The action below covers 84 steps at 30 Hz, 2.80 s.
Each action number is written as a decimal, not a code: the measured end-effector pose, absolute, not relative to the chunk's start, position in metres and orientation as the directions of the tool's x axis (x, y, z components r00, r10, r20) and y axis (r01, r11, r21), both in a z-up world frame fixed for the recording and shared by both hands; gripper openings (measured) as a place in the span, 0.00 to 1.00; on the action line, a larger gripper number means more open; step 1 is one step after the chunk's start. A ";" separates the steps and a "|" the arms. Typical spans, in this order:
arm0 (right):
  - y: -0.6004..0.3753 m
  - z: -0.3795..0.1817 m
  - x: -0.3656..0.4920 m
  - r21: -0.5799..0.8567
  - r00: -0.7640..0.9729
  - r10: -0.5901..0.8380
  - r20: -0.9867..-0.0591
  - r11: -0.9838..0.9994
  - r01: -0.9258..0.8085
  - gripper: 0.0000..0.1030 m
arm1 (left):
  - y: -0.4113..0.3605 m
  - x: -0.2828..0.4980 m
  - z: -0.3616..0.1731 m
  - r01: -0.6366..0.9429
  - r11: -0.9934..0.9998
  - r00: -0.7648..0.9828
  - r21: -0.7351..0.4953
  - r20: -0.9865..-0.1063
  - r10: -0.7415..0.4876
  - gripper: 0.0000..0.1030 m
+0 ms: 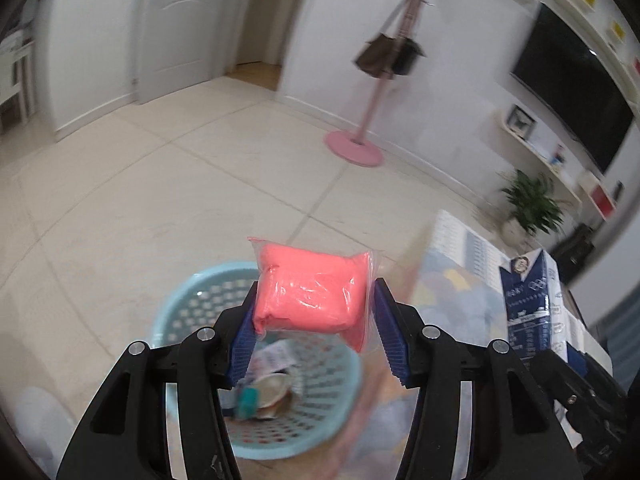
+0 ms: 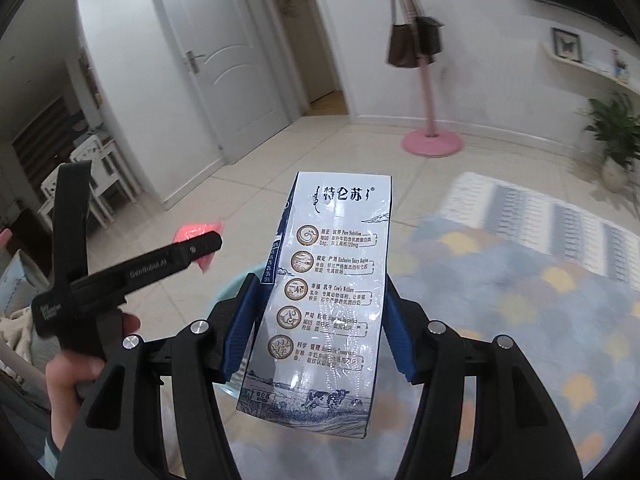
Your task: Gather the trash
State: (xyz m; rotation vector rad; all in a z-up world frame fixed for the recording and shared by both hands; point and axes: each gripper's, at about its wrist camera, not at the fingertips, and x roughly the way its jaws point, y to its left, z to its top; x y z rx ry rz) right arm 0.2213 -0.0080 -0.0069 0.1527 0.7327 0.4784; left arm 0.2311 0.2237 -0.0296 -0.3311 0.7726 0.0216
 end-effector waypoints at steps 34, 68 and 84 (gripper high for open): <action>-0.036 0.040 0.081 0.118 0.768 0.264 -0.584 0.963 -0.242 0.62 | 0.166 0.066 0.072 0.000 0.976 0.874 -0.218 -0.474 -0.106 0.80; -0.114 0.002 -0.041 0.133 0.892 0.165 -0.420 0.984 -0.120 0.71 | 0.093 -0.033 0.005 -0.322 0.945 0.869 0.054 -0.379 0.318 0.90; -0.110 -0.004 -0.038 0.117 0.885 0.165 -0.436 0.985 -0.126 0.71 | 0.094 -0.032 0.007 -0.352 0.934 0.856 0.065 -0.380 0.349 0.90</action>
